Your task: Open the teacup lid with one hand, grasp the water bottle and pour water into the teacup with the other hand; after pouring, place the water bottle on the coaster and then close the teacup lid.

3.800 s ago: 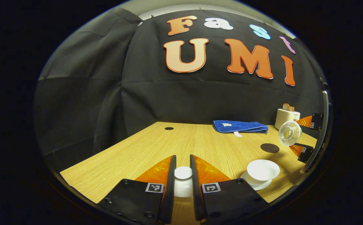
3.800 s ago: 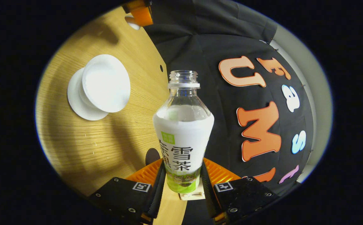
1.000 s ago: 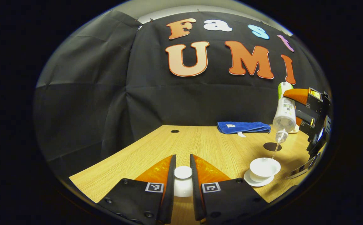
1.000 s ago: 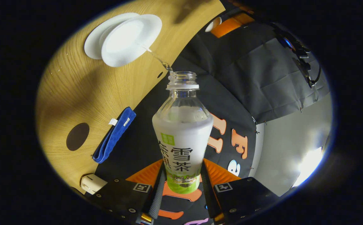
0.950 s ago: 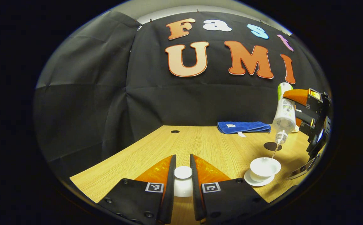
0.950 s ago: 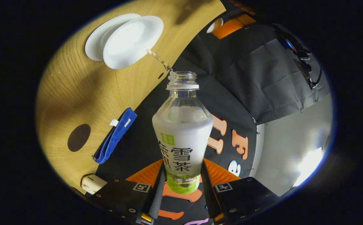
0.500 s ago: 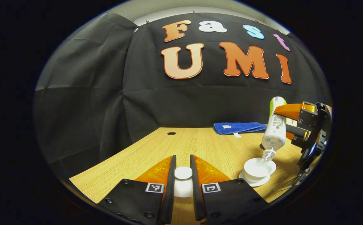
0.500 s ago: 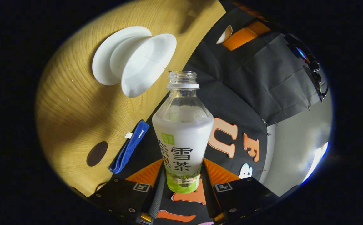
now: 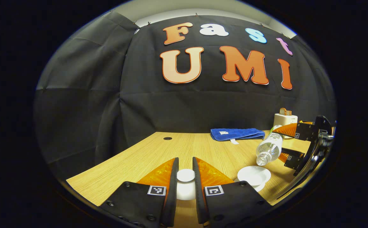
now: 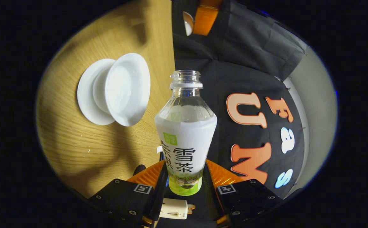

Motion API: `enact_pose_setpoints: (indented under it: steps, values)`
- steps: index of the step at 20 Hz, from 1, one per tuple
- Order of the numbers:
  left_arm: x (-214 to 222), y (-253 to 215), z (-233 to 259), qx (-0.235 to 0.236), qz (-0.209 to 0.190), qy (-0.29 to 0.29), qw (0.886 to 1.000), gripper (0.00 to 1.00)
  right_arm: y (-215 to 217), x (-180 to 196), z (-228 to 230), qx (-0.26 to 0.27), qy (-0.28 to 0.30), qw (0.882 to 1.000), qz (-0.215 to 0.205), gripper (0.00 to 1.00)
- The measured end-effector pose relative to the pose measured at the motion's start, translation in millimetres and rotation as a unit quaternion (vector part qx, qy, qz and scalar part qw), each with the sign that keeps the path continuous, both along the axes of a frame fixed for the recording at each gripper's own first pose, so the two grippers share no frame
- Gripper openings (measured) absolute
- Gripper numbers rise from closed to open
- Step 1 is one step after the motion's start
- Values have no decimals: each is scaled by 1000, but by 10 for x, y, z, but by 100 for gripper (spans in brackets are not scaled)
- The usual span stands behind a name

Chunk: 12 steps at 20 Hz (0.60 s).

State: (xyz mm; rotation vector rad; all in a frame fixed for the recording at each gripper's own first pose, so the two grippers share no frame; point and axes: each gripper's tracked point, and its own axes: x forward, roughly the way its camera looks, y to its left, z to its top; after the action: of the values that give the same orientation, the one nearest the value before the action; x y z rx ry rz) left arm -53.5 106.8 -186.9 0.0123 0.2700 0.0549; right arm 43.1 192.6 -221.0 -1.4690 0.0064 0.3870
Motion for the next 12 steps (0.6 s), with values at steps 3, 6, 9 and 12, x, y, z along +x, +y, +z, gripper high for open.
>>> enact_pose_setpoints:
  steps: [3, 6, 9, 12]
  values:
    - [30, -117, 36, -5, -9, -2, 1000, 30, -87, 36, 64, 87, 40, 995, -38, 62]
    - [91, -277, 104, -9, -20, -6, 1000, 27, -219, 170, 237, 178, 69, 979, -74, 60]
    - [145, -461, 180, -10, -32, -13, 999, 30, -439, 336, 411, 264, 85, 954, -112, 60]
    - [194, -650, 244, -9, -45, -19, 999, 30, -680, 502, 584, 346, 88, 924, -140, 60]
